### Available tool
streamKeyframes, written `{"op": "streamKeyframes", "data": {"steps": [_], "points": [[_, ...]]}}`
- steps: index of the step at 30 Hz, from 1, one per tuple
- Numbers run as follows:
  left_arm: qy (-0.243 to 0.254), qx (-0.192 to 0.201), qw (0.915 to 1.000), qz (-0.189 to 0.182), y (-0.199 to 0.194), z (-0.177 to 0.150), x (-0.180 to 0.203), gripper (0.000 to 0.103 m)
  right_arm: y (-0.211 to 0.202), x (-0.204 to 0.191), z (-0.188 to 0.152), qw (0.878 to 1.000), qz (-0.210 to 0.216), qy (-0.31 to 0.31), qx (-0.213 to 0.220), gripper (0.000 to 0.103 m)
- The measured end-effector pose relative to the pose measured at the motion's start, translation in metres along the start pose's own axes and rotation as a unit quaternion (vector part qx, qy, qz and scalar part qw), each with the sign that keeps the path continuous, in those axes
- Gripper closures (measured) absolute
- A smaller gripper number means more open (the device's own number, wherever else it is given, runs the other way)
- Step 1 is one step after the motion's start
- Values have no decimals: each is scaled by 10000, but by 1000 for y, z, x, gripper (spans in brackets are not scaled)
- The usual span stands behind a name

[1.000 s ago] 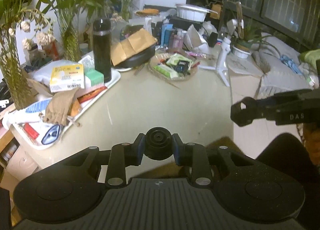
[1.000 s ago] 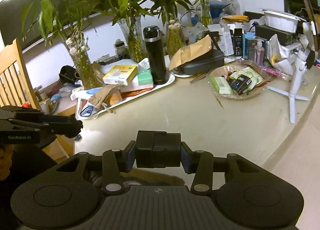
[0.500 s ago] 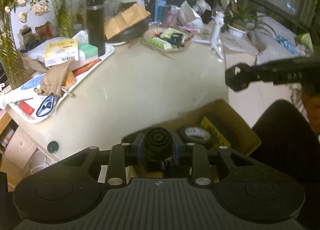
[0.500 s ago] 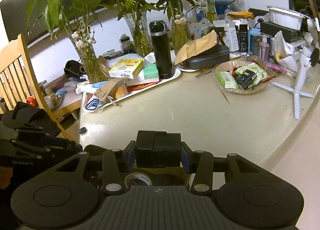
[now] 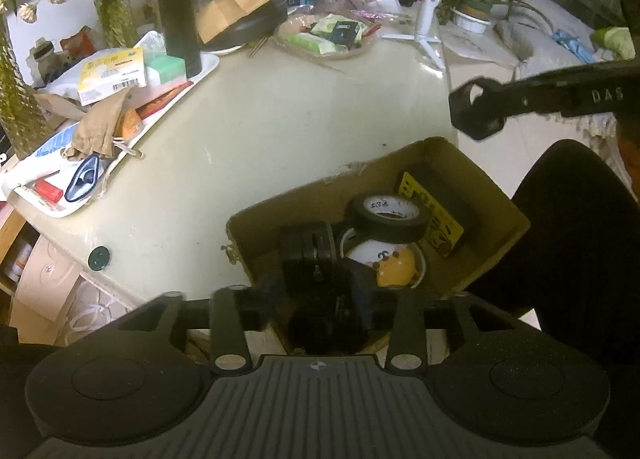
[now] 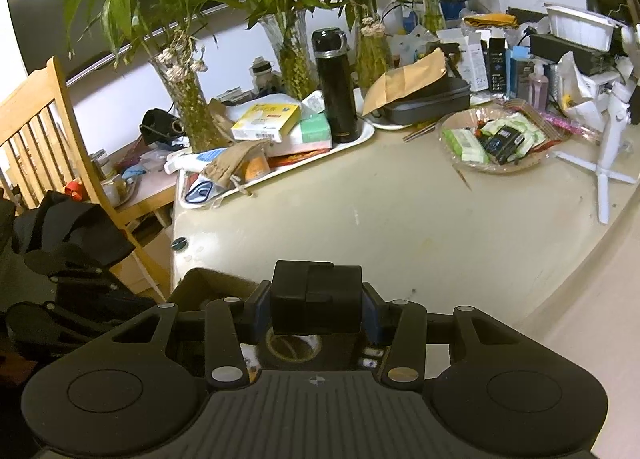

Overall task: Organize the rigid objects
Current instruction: 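Lower the black rubber knob into the box and open the left tool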

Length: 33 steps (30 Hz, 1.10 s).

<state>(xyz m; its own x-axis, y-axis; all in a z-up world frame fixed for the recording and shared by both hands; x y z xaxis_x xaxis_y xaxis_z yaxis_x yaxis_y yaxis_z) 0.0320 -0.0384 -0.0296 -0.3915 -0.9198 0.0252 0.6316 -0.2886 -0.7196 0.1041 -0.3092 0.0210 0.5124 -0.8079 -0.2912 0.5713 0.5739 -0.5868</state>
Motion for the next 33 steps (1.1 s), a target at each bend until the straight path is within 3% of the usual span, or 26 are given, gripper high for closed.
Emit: {"op": "streamKeyframes", "data": {"steps": [2, 15, 26, 28, 30, 33], "points": [[-71, 37, 10000, 58, -3, 0, -3, 49, 0, -3, -5, 10000, 29, 17, -50, 55], [-348, 52, 9989, 319, -7, -3, -10, 49, 7, -20, -38, 9986, 179, 20, -504, 55], [-390, 77, 9986, 357, -8, -2, -12, 49, 12, -39, -32, 9981, 378, -106, -465, 54], [-396, 78, 9985, 361, -8, -3, -12, 49, 17, -42, -36, 9974, 364, -232, -572, 47], [-398, 79, 9985, 357, -8, -3, -12, 49, 23, -45, -42, 9960, 228, -417, -763, 12], [-399, 62, 9986, 356, -8, -3, -11, 47, 22, -49, -49, 9950, 182, -607, -774, 3]]}}
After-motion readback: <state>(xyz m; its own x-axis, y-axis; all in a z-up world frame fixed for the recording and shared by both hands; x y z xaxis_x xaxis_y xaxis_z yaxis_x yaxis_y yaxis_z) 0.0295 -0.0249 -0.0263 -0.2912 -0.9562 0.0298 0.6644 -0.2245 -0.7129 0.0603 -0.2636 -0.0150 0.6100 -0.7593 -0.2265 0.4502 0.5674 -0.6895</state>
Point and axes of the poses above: each gripper's, at about its wrist camera, not at the fingertips, and y roughly the way its jaws point, x to its right, z to its top, the point moved 4 cm from there along y, roughly the way its jaws point, and after that the axes turned 8 degrees about x, right-handed, at the moved point
